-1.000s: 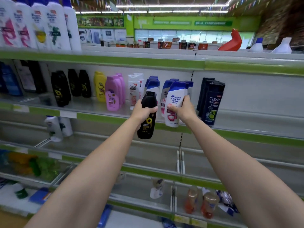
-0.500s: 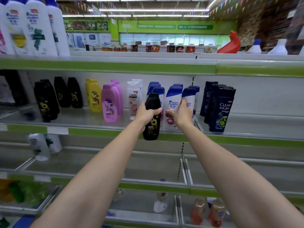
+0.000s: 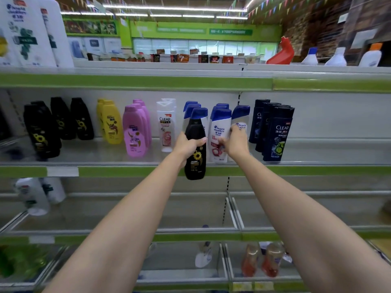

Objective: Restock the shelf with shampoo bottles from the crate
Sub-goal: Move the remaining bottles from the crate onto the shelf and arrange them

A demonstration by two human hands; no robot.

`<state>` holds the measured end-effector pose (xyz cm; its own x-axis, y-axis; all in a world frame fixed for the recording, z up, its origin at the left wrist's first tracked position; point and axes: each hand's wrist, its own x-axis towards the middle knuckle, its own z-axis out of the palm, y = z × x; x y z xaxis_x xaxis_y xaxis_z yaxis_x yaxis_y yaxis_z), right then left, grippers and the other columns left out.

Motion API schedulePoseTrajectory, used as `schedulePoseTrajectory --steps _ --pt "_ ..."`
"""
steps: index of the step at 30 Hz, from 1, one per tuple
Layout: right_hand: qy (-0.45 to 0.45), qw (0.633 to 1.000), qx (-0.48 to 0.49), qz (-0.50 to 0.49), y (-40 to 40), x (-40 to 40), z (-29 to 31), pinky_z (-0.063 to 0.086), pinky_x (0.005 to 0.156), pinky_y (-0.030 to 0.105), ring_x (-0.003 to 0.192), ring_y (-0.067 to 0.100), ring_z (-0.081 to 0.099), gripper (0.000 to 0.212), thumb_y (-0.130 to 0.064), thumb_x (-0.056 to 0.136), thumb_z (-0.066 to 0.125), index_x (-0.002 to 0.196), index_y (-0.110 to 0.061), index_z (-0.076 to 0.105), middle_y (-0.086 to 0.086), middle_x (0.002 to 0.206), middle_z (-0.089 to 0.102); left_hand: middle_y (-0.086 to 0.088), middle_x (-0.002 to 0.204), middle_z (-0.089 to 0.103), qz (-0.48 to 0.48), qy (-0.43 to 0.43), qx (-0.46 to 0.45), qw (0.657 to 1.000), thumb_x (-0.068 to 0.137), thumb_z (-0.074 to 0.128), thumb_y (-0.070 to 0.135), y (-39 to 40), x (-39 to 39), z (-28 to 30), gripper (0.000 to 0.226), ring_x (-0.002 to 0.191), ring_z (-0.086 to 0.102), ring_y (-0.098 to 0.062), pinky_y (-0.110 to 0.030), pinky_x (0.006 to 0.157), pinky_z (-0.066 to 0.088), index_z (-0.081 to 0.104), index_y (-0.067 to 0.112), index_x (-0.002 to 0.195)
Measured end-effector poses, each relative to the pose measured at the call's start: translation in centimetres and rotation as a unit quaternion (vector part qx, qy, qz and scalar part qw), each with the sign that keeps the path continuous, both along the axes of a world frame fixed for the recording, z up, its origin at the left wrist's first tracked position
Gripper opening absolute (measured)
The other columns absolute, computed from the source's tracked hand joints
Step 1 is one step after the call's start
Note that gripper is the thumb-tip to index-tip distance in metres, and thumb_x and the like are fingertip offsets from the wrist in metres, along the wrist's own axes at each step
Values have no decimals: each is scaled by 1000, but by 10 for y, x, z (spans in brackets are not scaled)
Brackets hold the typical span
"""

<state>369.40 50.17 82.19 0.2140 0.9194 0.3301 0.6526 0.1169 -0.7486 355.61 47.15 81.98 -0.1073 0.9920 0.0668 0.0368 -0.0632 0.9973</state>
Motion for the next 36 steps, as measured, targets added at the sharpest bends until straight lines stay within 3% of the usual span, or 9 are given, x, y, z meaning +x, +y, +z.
schedulePoseTrajectory --steps 7,10,12,15,18,26,28,31,36 --pt "32 999 -5 -22 -7 -5 -4 51 91 47 108 32 55 47 -10 87 63 125 -4 37 17 121 50 -17 108 65 -14 6 1 1000 80 71 10 -5 -7 -5 44 97 63 -31 -39 82 49 54 0 120" --pt "20 1000 9 9 -21 -14 -3 51 88 42 99 28 57 23 -4 88 55 109 -8 46 12 111 54 -18 109 66 -8 -12 -2 1000 74 77 10 -10 -13 -5 50 95 65 -31 -42 85 52 53 0 117" --pt "11 995 8 95 -31 -24 -5 53 84 38 94 27 60 16 -4 87 53 100 -13 50 11 103 59 -15 106 65 -1 -20 10 1000 71 79 10 -12 -19 -4 54 89 66 -28 -43 79 55 48 2 114" --pt "1 974 -31 224 -46 -42 -2 48 53 12 75 18 60 27 -6 86 52 113 -8 51 10 98 59 -7 101 60 30 -25 40 998 76 74 6 -21 -33 0 44 82 61 -19 -30 65 51 46 9 110" --pt "-23 955 -64 289 -52 -67 0 35 36 8 65 11 55 37 -10 87 57 122 -5 46 7 100 56 -8 104 61 60 -16 54 997 76 74 6 -33 -57 4 40 90 61 -22 -32 73 53 49 10 107" --pt "-42 937 -34 346 -52 -173 -1 44 40 16 54 14 60 50 -29 84 69 122 -8 43 2 102 58 -10 99 64 97 25 71 992 79 74 19 -52 -164 6 25 94 62 -24 -38 86 50 56 15 96" --pt "-34 933 -29 358 -51 -203 0 46 40 16 53 13 58 51 -24 84 70 124 -8 43 0 99 56 -11 93 64 116 5 76 990 87 65 28 -53 -201 6 17 91 61 -24 -37 82 51 58 13 89" --pt "-9 935 -24 353 -43 -256 -1 41 36 14 52 14 56 50 -23 83 71 121 -6 44 2 98 57 -7 84 63 170 5 56 984 97 47 38 -45 -263 4 31 78 61 -18 -32 76 51 58 12 85" --pt "36 941 -15 335 -26 -346 -1 35 33 12 48 14 52 42 -22 83 72 111 -10 44 2 98 56 -2 71 55 205 84 0 975 96 48 12 -31 -365 -5 25 62 52 -12 -20 55 44 54 16 71"
